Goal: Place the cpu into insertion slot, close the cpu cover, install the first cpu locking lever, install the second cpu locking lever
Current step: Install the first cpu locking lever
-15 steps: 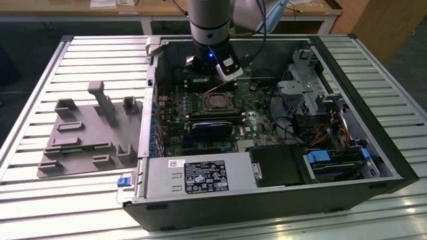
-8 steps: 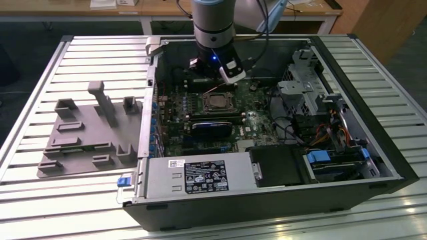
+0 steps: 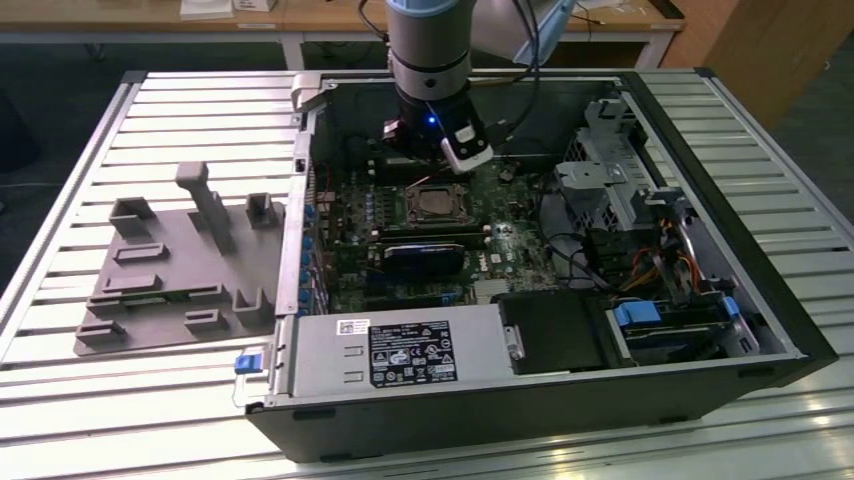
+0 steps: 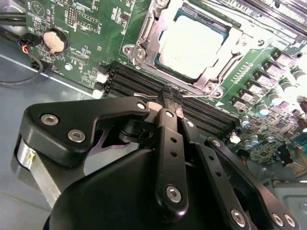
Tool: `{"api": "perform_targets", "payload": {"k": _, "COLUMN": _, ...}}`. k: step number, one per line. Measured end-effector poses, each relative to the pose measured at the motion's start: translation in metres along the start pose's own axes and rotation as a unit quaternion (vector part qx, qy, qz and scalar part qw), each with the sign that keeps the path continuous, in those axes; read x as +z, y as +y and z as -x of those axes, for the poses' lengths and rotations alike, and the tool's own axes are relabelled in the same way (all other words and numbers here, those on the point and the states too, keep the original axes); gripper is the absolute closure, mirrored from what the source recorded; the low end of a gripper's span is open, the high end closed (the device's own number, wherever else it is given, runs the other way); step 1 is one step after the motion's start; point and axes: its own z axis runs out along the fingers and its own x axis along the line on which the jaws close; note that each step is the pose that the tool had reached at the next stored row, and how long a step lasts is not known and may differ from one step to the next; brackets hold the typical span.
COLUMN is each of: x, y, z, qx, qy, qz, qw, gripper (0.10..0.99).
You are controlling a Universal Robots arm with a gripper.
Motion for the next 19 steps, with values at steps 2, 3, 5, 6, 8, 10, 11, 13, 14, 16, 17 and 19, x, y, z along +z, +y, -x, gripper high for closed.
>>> {"api": "perform_targets", "payload": {"k": 2, "x": 0.001, "y": 0.0009, "z": -0.0001, "qx": 0.0, "qy": -0.0002, "qz": -0.0002, "qw": 1.0, "gripper": 0.984}}
{"api": "perform_targets", "payload": {"k": 3, "x": 0.0014, "y": 0.0014, "z": -0.0001, "qx": 0.0, "qy": -0.0002, "qz": -0.0004, "qw": 1.0, "gripper": 0.984}}
{"api": "perform_targets", "payload": {"k": 5, "x": 0.0022, "y": 0.0023, "z": -0.0003, "qx": 0.0, "qy": -0.0003, "qz": -0.0008, "qw": 1.0, "gripper": 0.984}}
{"api": "perform_targets", "payload": {"k": 6, "x": 0.0025, "y": 0.0029, "z": -0.0003, "qx": 0.0, "qy": -0.0003, "qz": -0.001, "qw": 1.0, "gripper": 0.984}}
{"api": "perform_targets", "payload": {"k": 8, "x": 0.0034, "y": 0.0042, "z": -0.0005, "qx": 0.0, "qy": -0.0004, "qz": -0.0012, "qw": 1.0, "gripper": 0.984}}
{"api": "perform_targets", "payload": {"k": 10, "x": 0.0043, "y": 0.0057, "z": -0.0005, "qx": 0.0, "qy": -0.0004, "qz": -0.0014, "qw": 1.0, "gripper": 0.984}}
{"api": "perform_targets", "payload": {"k": 11, "x": 0.0047, "y": 0.0064, "z": -0.0006, "qx": 0.0, "qy": -0.0004, "qz": -0.0014, "qw": 1.0, "gripper": 0.984}}
{"api": "perform_targets", "payload": {"k": 13, "x": 0.0056, "y": 0.0073, "z": -0.0004, "qx": 0.0, "qy": -0.0004, "qz": -0.0016, "qw": 1.0, "gripper": 0.984}}
{"api": "perform_targets", "payload": {"k": 14, "x": 0.0059, "y": 0.0073, "z": -0.0004, "qx": 0.0, "qy": -0.0004, "qz": -0.0018, "qw": 1.0, "gripper": 0.984}}
{"api": "perform_targets", "payload": {"k": 16, "x": 0.0067, "y": 0.0071, "z": -0.0005, "qx": 0.001, "qy": -0.0011, "qz": -0.0025, "qw": 1.0, "gripper": 0.984}}
{"api": "perform_targets", "payload": {"k": 17, "x": 0.0072, "y": 0.007, "z": -0.0006, "qx": 0.001, "qy": -0.0023, "qz": -0.0028, "qw": 1.0, "gripper": 0.984}}
{"api": "perform_targets", "payload": {"k": 19, "x": 0.0082, "y": 0.0067, "z": -0.0006, "qx": 0.001, "qy": -0.0051, "qz": -0.0044, "qw": 1.0, "gripper": 0.984}}
